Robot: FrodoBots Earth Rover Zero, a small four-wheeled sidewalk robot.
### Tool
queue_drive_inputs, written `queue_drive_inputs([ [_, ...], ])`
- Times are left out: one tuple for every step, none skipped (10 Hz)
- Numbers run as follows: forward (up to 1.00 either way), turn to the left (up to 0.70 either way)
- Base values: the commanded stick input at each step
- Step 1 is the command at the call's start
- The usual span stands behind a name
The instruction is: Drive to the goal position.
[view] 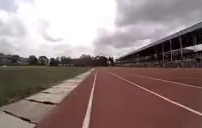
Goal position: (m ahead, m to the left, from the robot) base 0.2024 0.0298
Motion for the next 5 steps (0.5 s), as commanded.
queue_drive_inputs([
  [0.60, -0.02],
  [0.60, -0.02],
  [0.60, -0.02],
  [0.60, -0.02],
  [0.60, -0.02],
])
